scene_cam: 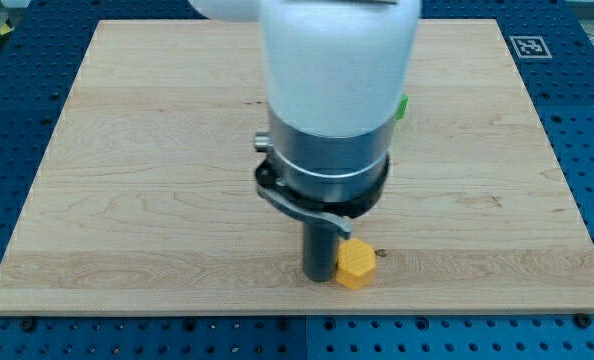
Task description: Push the yellow hexagon to the bottom right
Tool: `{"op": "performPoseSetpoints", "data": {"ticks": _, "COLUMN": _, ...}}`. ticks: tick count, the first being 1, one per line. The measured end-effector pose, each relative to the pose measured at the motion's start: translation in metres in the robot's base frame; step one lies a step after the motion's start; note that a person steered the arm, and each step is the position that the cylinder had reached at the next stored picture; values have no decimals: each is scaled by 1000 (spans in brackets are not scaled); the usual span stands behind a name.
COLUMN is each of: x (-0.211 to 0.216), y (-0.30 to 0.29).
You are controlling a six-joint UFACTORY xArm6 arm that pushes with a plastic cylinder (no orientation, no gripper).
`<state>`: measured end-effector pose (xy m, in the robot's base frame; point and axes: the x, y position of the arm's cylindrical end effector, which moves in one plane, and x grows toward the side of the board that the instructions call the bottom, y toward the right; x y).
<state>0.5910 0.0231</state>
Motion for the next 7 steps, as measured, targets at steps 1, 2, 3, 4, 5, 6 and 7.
{"op": "performPoseSetpoints", "data": {"ticks": 1, "x": 0, "y": 18}}
{"op": "performPoseSetpoints", "data": {"ticks": 2, "x": 0, "y": 30}}
{"op": "performPoseSetpoints", "data": {"ticks": 3, "x": 0, "y": 41}}
{"op": "performPoseSetpoints", "data": {"ticks": 4, "x": 0, "y": 55}}
{"op": "performPoseSetpoints", "data": {"ticks": 5, "x": 0, "y": 71}}
{"op": "performPoseSetpoints", "data": {"ticks": 6, "x": 0, "y": 90}}
{"op": "performPoseSetpoints", "data": {"ticks": 7, "x": 0, "y": 108}}
